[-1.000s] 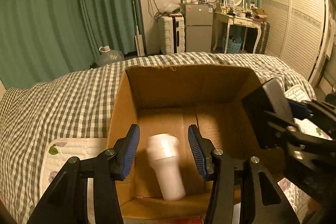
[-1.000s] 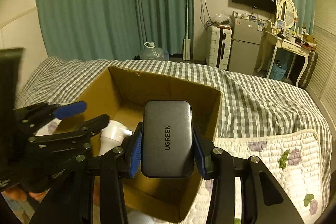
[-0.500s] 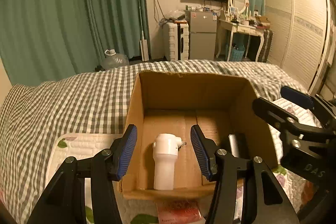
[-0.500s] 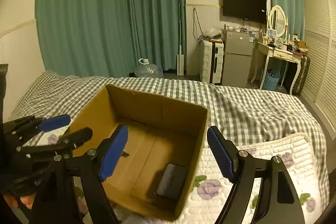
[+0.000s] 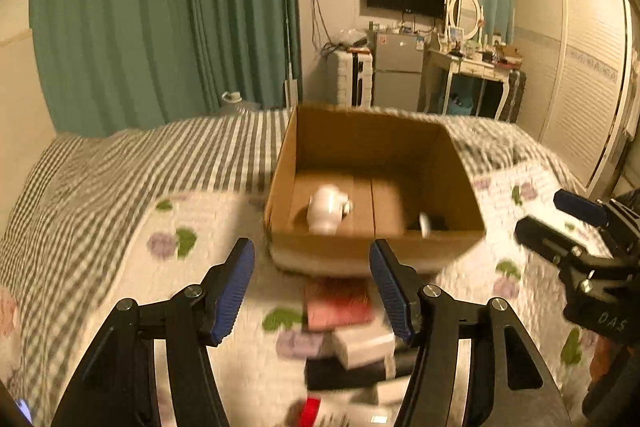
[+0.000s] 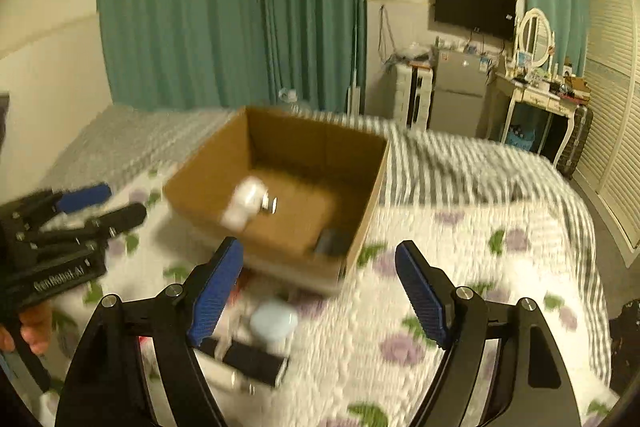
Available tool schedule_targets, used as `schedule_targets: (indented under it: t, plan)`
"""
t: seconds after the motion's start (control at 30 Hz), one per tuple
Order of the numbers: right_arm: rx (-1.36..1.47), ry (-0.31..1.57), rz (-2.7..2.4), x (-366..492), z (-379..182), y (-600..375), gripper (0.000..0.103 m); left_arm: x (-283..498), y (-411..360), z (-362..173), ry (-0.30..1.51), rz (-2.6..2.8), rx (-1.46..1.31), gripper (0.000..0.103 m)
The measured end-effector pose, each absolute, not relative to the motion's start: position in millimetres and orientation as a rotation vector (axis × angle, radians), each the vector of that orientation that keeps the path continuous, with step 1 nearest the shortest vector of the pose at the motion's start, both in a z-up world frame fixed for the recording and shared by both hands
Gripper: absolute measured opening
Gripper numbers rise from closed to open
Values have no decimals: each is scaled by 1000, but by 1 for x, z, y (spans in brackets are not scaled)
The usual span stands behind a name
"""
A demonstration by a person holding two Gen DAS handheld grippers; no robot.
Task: Organize rigid objects
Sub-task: 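Grasp the white charger with left tool while right grasps blue earbud case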
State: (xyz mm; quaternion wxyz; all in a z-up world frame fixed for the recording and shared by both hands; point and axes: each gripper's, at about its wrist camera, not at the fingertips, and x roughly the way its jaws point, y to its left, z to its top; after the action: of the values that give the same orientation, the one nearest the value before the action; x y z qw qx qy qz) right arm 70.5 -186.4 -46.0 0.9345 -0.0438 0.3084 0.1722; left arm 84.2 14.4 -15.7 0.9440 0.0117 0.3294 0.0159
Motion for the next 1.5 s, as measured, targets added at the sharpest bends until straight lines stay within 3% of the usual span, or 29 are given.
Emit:
schedule_targets:
  t: [0.27, 0.8, 1.03, 1.33, 1.5]
  plan:
    - [-176, 798, 378, 75, -116, -169, 78, 73, 16, -78, 804, 14, -13, 63]
    - [-98, 858, 312, 97, -131, -194, 78, 114, -21, -146, 1027, -36, -50, 63]
    - [-136, 848, 320, 95, -134, -186, 78, 96, -16, -131, 967, -51, -42, 54]
    - [-184, 879, 416, 103, -154, -156, 78, 79, 25, -83, 816, 18, -63, 51]
    - [-219, 929, 449, 118, -176, -132, 78, 86, 33, -89, 818, 70, -57, 51]
